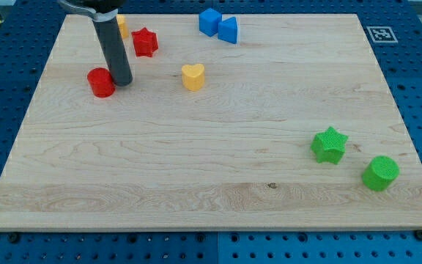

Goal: Push the yellow heart up and a bit left

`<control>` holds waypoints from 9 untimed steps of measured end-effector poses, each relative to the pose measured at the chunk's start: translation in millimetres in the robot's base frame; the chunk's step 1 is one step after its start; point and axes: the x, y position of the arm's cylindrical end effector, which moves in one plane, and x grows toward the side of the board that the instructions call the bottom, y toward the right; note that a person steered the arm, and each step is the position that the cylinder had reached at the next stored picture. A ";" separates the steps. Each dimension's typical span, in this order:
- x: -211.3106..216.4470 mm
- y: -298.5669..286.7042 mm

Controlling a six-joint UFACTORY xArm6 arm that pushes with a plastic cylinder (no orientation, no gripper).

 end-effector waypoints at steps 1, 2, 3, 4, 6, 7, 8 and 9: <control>6.2 -12.9; 7.6 -14.0; 9.0 1.5; 16.1 51.4; 33.8 117.9; 50.4 138.6; 46.5 139.2; 10.3 139.2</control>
